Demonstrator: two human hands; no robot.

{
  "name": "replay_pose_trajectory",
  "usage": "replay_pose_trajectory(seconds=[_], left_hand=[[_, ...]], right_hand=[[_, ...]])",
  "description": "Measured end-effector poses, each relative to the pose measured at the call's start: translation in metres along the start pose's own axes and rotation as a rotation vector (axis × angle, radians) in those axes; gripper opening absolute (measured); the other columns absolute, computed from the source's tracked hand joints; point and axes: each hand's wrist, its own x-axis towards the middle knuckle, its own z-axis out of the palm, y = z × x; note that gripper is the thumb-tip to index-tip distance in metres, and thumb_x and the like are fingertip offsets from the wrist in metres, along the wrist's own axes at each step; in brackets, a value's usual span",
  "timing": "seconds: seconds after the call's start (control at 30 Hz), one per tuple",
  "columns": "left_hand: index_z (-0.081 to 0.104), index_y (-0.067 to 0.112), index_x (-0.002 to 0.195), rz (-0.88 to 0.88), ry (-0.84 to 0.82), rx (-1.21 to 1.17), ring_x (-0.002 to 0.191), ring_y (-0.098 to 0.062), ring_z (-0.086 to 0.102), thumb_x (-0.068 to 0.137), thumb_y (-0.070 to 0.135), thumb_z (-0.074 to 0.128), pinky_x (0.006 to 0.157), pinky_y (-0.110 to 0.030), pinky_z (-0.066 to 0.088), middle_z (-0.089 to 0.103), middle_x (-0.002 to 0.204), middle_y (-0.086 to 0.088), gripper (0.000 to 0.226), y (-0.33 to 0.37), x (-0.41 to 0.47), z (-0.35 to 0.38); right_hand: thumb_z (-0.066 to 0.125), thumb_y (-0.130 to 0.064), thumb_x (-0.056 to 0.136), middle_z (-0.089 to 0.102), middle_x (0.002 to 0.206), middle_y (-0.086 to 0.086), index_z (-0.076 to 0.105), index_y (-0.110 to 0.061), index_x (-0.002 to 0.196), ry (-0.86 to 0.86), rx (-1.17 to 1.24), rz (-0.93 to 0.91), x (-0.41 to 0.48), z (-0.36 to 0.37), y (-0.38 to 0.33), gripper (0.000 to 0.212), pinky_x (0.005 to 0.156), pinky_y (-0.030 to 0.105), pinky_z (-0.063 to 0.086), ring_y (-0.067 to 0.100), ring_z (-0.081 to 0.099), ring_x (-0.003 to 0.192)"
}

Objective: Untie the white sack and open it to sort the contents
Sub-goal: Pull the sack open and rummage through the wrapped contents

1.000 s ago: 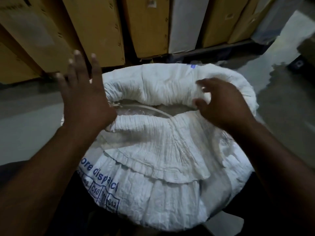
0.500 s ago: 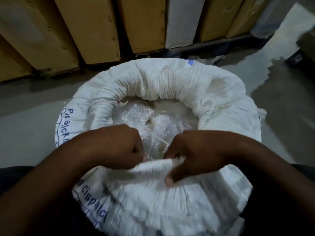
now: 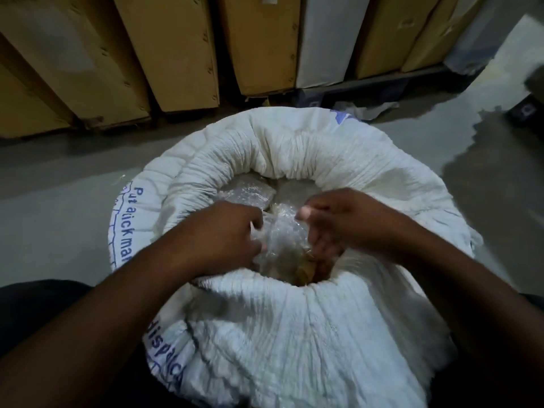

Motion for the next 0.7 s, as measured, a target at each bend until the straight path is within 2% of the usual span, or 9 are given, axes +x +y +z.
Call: replay_pose_trajectory(seconds=[0.07, 0.1, 0.17, 0.27, 0.37, 0.43, 0.53, 0.63, 0.7], left_hand=[[0.052, 0.035, 0.145, -0.019, 0.046, -0.086, 0.114, -0.012, 0.062, 0.089, 0.052, 0.074, 0.091, -0.028, 0.046, 0.063, 0.136, 0.01, 0.062, -0.007, 0.005, 0.0], [0.045, 0.033, 0.152, -0.019, 0.077, -0.126, 0.123, -0.013, 0.06, 0.089, 0.052, 0.075, 0.093, -0.026, 0.043, 0.056, 0.147, 0.007, 0.072, -0.011, 0.007, 0.0], [0.041, 0.029, 0.155, -0.041, 0.142, -0.207, 0.128, -0.016, 0.058, 0.088, 0.051, 0.077, 0.097, -0.027, 0.043, 0.053, 0.153, 0.003, 0.079, -0.021, 0.013, -0.004], [0.043, 0.017, 0.151, -0.168, 0.293, -0.326, 0.129, -0.025, 0.059, 0.086, 0.05, 0.079, 0.106, -0.039, 0.048, 0.057, 0.149, -0.005, 0.081, -0.036, 0.022, -0.017], [0.044, 0.01, 0.149, -0.259, 0.477, -0.449, 0.133, -0.028, 0.057, 0.089, 0.048, 0.076, 0.106, -0.036, 0.045, 0.059, 0.147, -0.006, 0.078, -0.047, 0.024, -0.031], [0.045, 0.01, 0.151, -0.267, 0.58, -0.474, 0.135, -0.029, 0.057, 0.091, 0.051, 0.073, 0.104, -0.033, 0.043, 0.059, 0.148, -0.007, 0.077, -0.053, 0.022, -0.035], [0.05, 0.013, 0.15, -0.313, 0.641, -0.607, 0.133, -0.028, 0.058, 0.092, 0.061, 0.067, 0.105, -0.031, 0.042, 0.059, 0.148, -0.007, 0.078, -0.063, 0.021, -0.044], [0.062, 0.023, 0.139, -0.366, 0.686, -0.932, 0.114, -0.027, 0.07, 0.077, 0.077, 0.064, 0.1, -0.047, 0.057, 0.069, 0.129, 0.0, 0.082, -0.075, 0.019, -0.058], [0.062, 0.025, 0.136, -0.386, 0.734, -1.035, 0.112, -0.029, 0.071, 0.086, 0.07, 0.063, 0.095, -0.048, 0.059, 0.067, 0.123, 0.0, 0.067, -0.082, 0.02, -0.066]], right_hand=[[0.068, -0.038, 0.096, 0.076, 0.083, 0.014, 0.067, -0.016, 0.118, 0.183, -0.107, -0.007, 0.012, -0.016, 0.013, 0.031, 0.078, 0.052, 0.064, 0.028, 0.076, 0.075], [0.07, -0.043, 0.091, 0.077, 0.087, 0.01, 0.062, -0.022, 0.129, 0.244, -0.122, 0.018, 0.016, -0.023, 0.018, 0.044, 0.083, 0.054, 0.062, 0.026, 0.076, 0.079], [0.072, -0.048, 0.085, 0.076, 0.107, 0.006, 0.045, -0.032, 0.148, 0.341, -0.081, 0.079, 0.02, -0.033, 0.021, 0.071, 0.091, 0.053, 0.059, 0.024, 0.074, 0.094], [0.074, -0.039, 0.09, 0.055, 0.144, -0.001, 0.024, -0.036, 0.159, 0.463, -0.042, 0.089, 0.017, -0.045, 0.017, 0.085, 0.106, 0.043, 0.05, 0.022, 0.057, 0.127], [0.074, -0.032, 0.092, 0.045, 0.152, -0.005, 0.018, -0.03, 0.162, 0.579, -0.036, 0.044, 0.014, -0.055, 0.016, 0.089, 0.102, 0.028, 0.038, 0.016, 0.045, 0.136], [0.076, -0.034, 0.09, 0.04, 0.16, -0.005, 0.018, -0.029, 0.162, 0.643, -0.068, 0.034, 0.015, -0.061, 0.02, 0.092, 0.103, 0.025, 0.034, 0.016, 0.041, 0.143], [0.076, -0.047, 0.084, 0.034, 0.165, -0.006, 0.018, -0.034, 0.161, 0.679, -0.102, 0.048, 0.015, -0.075, 0.026, 0.097, 0.117, 0.034, 0.033, 0.019, 0.037, 0.148], [0.078, -0.055, 0.073, 0.04, 0.161, -0.008, 0.028, -0.038, 0.157, 0.729, -0.014, -0.015, 0.011, -0.093, 0.029, 0.099, 0.12, 0.044, 0.037, 0.015, 0.041, 0.146], [0.077, -0.058, 0.068, 0.04, 0.161, -0.007, 0.032, -0.035, 0.156, 0.774, 0.01, -0.023, 0.006, -0.107, 0.031, 0.101, 0.12, 0.045, 0.037, 0.015, 0.04, 0.146]])
